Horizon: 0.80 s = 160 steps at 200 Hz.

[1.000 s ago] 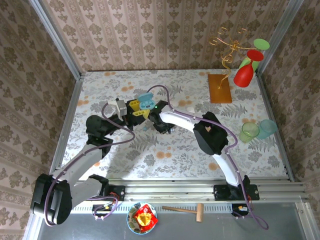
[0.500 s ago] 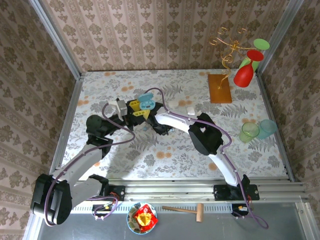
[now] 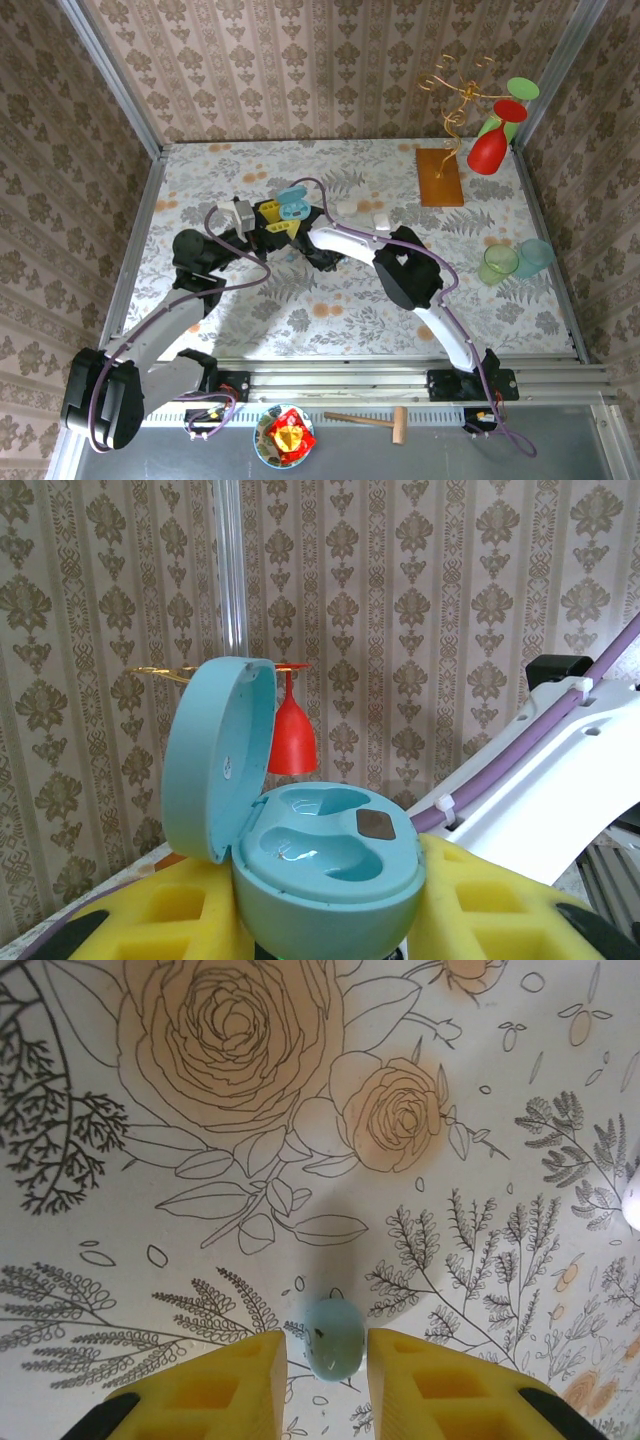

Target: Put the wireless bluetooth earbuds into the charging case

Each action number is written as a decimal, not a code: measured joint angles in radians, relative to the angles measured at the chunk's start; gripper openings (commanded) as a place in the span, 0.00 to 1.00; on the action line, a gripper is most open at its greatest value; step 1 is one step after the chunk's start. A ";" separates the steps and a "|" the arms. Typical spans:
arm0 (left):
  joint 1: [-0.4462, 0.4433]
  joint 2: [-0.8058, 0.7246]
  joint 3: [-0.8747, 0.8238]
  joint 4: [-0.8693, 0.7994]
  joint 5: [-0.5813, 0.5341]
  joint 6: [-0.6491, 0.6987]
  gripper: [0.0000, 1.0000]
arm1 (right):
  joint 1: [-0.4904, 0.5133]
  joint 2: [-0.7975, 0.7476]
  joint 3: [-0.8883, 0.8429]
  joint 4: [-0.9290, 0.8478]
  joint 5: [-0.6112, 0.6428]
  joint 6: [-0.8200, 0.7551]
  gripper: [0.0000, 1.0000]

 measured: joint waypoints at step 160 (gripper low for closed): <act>0.000 0.000 0.000 -0.008 0.000 0.001 0.30 | -0.006 -0.013 -0.035 0.023 -0.012 0.003 0.18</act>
